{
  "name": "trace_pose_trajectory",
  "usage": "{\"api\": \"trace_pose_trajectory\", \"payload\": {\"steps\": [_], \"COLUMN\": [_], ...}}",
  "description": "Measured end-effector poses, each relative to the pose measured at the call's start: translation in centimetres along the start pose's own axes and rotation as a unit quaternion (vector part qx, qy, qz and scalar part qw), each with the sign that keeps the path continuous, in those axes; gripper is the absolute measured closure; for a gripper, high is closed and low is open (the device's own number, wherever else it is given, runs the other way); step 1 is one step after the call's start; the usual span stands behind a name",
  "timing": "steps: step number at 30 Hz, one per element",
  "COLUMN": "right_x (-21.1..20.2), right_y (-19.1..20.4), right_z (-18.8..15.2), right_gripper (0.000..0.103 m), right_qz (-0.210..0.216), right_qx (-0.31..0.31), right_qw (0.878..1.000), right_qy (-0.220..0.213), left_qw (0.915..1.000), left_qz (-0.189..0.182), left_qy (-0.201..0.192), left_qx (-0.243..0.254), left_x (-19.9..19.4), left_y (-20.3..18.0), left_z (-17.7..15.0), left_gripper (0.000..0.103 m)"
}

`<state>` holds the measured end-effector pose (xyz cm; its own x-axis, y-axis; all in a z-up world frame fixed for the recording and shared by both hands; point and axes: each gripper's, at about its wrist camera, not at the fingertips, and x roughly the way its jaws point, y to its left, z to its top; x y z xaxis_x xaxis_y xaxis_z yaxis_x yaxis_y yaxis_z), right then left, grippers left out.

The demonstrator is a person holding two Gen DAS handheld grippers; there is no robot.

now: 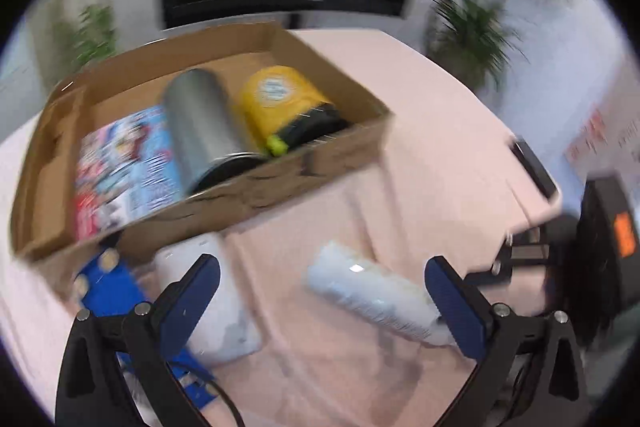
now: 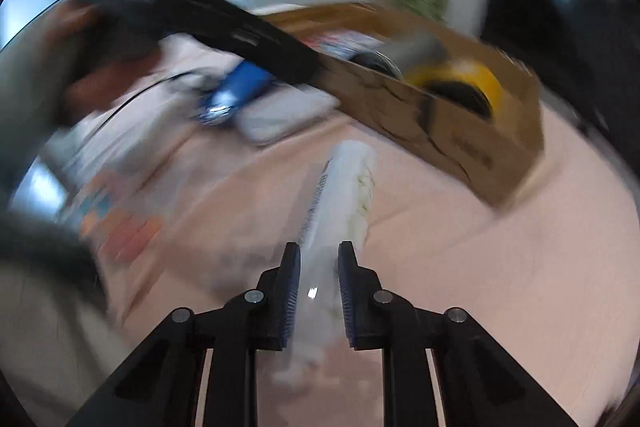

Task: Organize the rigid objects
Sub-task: 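Move the right tool to the white lotion tube and grasp it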

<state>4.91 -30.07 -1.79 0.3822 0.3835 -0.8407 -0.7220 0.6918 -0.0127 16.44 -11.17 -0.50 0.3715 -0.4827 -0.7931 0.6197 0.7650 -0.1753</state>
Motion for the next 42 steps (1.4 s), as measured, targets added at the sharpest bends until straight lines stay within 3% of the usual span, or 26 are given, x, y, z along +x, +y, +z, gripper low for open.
{"api": "trace_pose_trajectory", "payload": {"steps": [2,5,7,8,10,13,16,18,19,20,25,28,31,34,37,40,41,42], "right_x": [-0.7,-1.0,-2.5,-3.6,-4.3,-3.8,-2.5,-0.6,0.5,1.1,0.5,-0.2,-0.5,-1.9,-3.3,-4.9,-5.2,-5.3], "right_y": [-1.5,-5.1,-6.5,-6.4,-4.6,0.0,2.6,3.8,4.2,4.3,3.1,0.8,-2.7,-9.1,-13.4,-15.6,-15.9,-16.1], "right_z": [-0.7,-1.2,-1.6,-2.0,-2.4,-2.3,-1.5,-0.6,-0.1,-0.2,-0.2,-0.6,-1.2,-2.1,-3.1,-4.0,-4.3,-4.5], "right_gripper": [0.087,0.081,0.069,0.063,0.04,0.039,0.041,0.046,0.057,0.059,0.062,0.063,0.066,0.076,0.075,0.069,0.064,0.048], "right_qz": [-0.044,-0.083,-0.053,-0.014,0.069,0.145,0.165,0.118,0.073,0.058,0.03,0.021,-0.042,-0.136,-0.163,-0.07,-0.025,0.002], "right_qx": [-0.022,0.059,0.133,0.165,0.187,0.158,0.154,0.138,0.121,0.111,0.034,0.025,0.014,0.098,0.208,0.329,0.376,0.408], "right_qw": [0.998,0.992,0.988,0.985,0.98,0.976,0.974,0.983,0.99,0.991,0.998,0.997,0.995,0.98,0.96,0.94,0.926,0.913], "right_qy": [0.026,0.076,0.061,0.04,0.027,0.024,0.01,0.016,0.028,0.038,0.051,0.063,0.092,0.105,0.096,0.052,0.033,0.021], "left_qw": [0.9985,0.9922,0.9873,0.9856,0.9833,0.9827,0.9845,0.986,0.9866,0.9868,0.986,0.9861,0.9814,0.9645,0.9633,0.9711,0.9735,0.9754], "left_qz": [-0.028,-0.057,-0.065,-0.06,-0.051,-0.056,-0.052,-0.046,-0.042,-0.039,-0.059,-0.081,-0.101,-0.183,-0.19,-0.183,-0.178,-0.174], "left_qy": [0.02,0.046,0.065,0.079,0.112,0.14,0.141,0.139,0.138,0.14,0.145,0.144,0.162,0.186,0.181,0.154,0.143,0.133], "left_qx": [0.043,0.1,0.13,0.137,0.134,0.108,0.09,0.08,0.076,0.071,0.059,0.018,0.02,0.041,0.054,0.001,-0.013,-0.024], "left_x": [1.5,3.8,5.3,6.0,7.2,7.7,7.4,7.1,7.0,7.0,6.4,6.1,5.7,5.3,4.9,4.0,3.7,3.4], "left_y": [-1.2,-2.9,-3.4,-3.3,-2.6,-1.0,0.1,0.9,1.2,1.5,2.1,2.8,2.0,-0.3,-2.0,-0.6,0.0,0.6], "left_z": [0.2,0.5,0.9,0.9,0.6,-0.1,-0.5,-0.5,-0.5,-0.5,-1.4,-1.2,-1.8,-3.2,-3.3,-1.4,-0.8,-0.3], "left_gripper": [0.002,0.011,0.015,0.017,0.033,0.034,0.034,0.034,0.034,0.034,0.034,0.036,0.036,0.037,0.037,0.037,0.037,0.036]}}
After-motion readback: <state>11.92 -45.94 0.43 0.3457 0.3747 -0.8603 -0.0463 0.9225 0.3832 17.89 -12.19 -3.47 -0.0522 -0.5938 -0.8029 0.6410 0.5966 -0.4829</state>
